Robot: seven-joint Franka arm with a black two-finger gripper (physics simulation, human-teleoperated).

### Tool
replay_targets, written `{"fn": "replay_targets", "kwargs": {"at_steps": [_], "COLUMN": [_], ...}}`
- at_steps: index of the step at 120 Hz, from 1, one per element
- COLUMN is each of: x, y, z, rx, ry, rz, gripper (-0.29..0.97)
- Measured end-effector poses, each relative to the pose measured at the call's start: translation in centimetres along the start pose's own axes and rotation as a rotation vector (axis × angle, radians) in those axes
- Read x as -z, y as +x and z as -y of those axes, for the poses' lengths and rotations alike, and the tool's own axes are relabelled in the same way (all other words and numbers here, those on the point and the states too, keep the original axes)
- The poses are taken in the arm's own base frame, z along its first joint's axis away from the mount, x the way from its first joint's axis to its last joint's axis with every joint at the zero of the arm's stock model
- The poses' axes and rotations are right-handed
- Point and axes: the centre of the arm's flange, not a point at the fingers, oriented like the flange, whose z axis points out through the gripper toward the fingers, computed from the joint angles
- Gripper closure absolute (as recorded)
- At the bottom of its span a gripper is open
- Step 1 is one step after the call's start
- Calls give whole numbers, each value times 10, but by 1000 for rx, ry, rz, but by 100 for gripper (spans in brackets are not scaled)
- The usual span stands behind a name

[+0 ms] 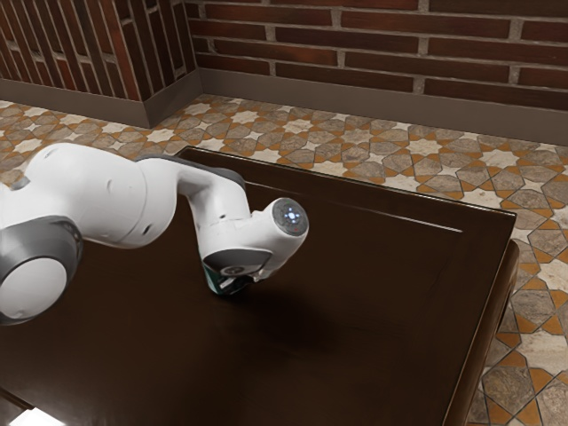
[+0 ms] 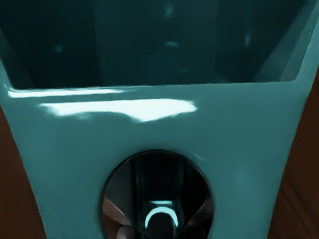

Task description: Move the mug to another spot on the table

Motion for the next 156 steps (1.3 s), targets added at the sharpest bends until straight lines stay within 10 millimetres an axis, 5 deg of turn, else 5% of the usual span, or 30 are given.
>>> {"fn": "replay_targets", "kwargs": {"at_steps": [29, 77, 101, 109, 117, 128, 134, 143, 156], "x": [4, 5, 38, 80, 160, 345, 414, 453, 459], "y": [-9, -11, -16, -6, -1, 35, 64, 82, 79], "z": [7, 7, 26, 36, 46, 38, 56, 79, 92], "rx": [-5, 3, -6, 7, 26, 116, 98, -38, -287], "ry": [6, -1, -32, -78, -158, -310, -342, -337, -317], "rz": [5, 1, 23, 39, 78, 175, 252, 349, 433], "gripper": [70, 18, 7, 5, 4, 2, 2, 1, 1]}}
